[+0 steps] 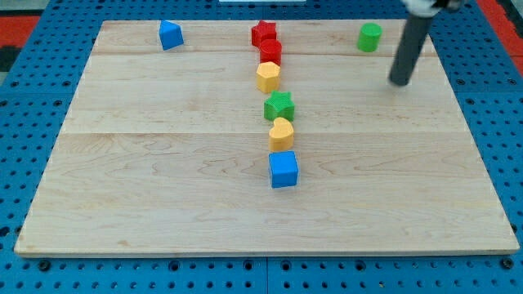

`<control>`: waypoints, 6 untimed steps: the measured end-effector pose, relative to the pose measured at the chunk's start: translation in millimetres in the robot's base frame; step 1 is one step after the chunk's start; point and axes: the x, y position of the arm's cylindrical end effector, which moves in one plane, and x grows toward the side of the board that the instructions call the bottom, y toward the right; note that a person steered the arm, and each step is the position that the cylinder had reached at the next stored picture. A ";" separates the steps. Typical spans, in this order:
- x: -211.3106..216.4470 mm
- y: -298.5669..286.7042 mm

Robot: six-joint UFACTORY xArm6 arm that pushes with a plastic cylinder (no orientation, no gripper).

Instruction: Place the green circle to the right of the yellow hexagon

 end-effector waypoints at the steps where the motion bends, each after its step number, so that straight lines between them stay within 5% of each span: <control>1: -77.8 41.7; 2: -96.1 19.8; 4: -45.1 -104.3; 6: -95.7 -99.5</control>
